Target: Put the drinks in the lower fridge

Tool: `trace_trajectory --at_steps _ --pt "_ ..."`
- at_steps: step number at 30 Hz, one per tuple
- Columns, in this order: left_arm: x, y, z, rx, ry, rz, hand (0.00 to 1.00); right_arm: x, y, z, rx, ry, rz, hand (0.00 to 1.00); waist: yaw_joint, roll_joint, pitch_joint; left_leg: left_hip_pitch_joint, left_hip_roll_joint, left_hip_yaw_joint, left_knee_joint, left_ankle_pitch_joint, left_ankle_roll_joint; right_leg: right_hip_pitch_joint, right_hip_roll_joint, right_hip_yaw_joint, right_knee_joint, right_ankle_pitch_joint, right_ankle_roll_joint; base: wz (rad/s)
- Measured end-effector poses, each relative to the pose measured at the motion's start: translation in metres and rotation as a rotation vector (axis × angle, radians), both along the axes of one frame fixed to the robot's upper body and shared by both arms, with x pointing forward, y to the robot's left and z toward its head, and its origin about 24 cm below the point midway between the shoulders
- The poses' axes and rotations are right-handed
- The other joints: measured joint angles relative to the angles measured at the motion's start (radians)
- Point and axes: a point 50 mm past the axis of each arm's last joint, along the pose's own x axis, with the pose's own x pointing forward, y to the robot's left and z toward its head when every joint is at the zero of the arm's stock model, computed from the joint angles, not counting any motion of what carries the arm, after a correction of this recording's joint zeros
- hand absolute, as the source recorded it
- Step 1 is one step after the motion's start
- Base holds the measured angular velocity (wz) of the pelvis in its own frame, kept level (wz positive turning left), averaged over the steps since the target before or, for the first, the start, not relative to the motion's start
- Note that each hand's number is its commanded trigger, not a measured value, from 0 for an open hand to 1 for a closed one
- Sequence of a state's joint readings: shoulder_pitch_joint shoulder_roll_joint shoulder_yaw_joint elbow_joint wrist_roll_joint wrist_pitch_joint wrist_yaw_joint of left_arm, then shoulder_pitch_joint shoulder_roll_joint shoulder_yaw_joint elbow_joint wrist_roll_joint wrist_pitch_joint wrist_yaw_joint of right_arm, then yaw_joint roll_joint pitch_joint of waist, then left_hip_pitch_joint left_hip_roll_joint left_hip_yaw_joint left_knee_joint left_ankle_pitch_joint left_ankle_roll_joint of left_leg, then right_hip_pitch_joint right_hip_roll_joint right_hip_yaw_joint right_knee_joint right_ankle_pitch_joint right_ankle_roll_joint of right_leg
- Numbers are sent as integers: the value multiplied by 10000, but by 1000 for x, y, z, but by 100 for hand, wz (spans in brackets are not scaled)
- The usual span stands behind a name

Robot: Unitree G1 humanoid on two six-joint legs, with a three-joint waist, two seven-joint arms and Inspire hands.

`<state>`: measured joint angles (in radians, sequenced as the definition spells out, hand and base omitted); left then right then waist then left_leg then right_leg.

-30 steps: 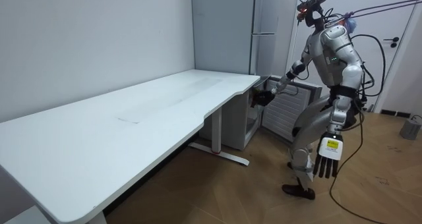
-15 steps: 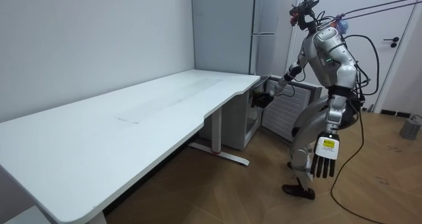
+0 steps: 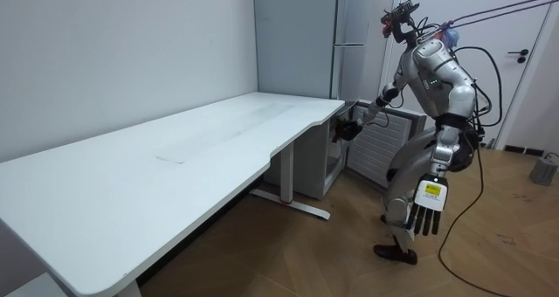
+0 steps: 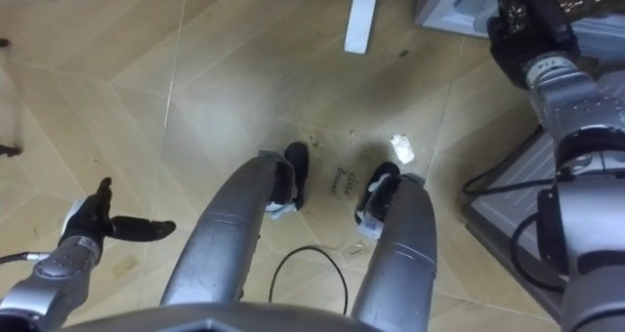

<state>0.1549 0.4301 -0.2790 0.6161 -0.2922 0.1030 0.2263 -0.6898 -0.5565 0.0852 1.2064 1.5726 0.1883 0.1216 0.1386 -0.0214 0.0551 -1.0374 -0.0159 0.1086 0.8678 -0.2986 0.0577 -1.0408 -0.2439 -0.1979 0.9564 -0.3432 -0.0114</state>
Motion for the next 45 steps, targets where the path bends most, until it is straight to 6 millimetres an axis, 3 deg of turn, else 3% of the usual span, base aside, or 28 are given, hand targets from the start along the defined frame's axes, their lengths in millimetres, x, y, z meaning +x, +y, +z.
trace_trajectory --at_steps 12,45 --pt "1 3 2 393 -190 363 0 -3 -18 11 -235 186 -643 100 -312 -67 -8 2 -55 3 203 -3 4 5 -3 39 168 -7 0 0" --pt "-5 12 4 1078 -165 706 0 -17 -29 -4 621 1413 -2009 100 -180 -145 -21 28 226 374 575 -25 71 -72 77 212 512 17 -65 0"
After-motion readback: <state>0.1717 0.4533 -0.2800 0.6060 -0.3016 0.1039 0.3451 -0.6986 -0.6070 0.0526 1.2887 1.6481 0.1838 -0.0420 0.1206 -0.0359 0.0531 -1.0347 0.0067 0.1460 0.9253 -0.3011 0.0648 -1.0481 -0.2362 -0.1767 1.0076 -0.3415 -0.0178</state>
